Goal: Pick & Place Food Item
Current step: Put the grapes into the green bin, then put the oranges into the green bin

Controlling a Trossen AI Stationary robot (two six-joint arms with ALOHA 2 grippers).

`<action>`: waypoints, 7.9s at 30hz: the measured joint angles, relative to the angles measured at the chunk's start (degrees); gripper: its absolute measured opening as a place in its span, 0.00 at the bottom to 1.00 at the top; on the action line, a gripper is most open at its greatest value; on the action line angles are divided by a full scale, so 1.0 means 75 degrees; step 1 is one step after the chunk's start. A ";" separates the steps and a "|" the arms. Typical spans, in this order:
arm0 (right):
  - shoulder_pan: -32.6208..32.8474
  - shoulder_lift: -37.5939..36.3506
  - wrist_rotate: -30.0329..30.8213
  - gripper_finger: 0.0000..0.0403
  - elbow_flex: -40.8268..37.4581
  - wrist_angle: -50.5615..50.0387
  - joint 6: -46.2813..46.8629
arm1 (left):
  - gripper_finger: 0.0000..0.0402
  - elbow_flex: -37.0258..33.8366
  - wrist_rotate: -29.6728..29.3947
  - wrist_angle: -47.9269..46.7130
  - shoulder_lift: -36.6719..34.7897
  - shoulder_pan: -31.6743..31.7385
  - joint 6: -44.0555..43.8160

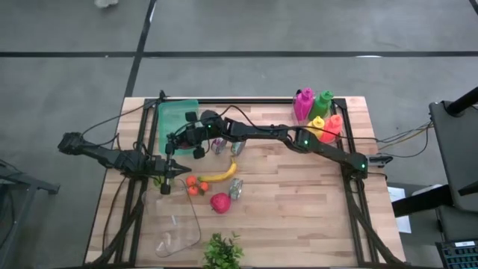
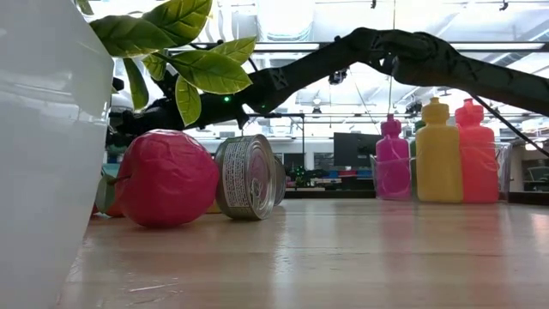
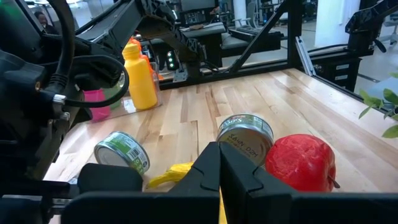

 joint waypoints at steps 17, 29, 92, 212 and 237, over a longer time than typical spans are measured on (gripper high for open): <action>-0.0154 0.0026 0.0012 0.13 -0.0017 -0.0239 0.1911 | 0.00 -0.0001 0.0001 0.0000 0.0000 0.0000 -0.0012; -0.0271 0.0029 0.0458 0.13 -0.0017 -0.0239 0.4360 | 0.00 -0.0001 0.0000 0.0000 0.0000 0.0000 0.0012; -0.0577 -0.0915 0.0560 0.69 0.0003 -0.1769 0.3393 | 0.00 -0.0001 0.0003 0.0000 0.0000 0.0003 -0.0015; 0.1649 -1.3816 0.5152 0.69 -1.4927 0.3205 0.2876 | 0.00 -0.0001 0.0003 0.0000 0.0050 0.0003 0.0006; 0.1647 -1.3831 0.5153 0.69 -1.4921 0.3199 0.2873 | 0.00 0.0002 0.0003 0.0000 0.0050 0.0003 0.0001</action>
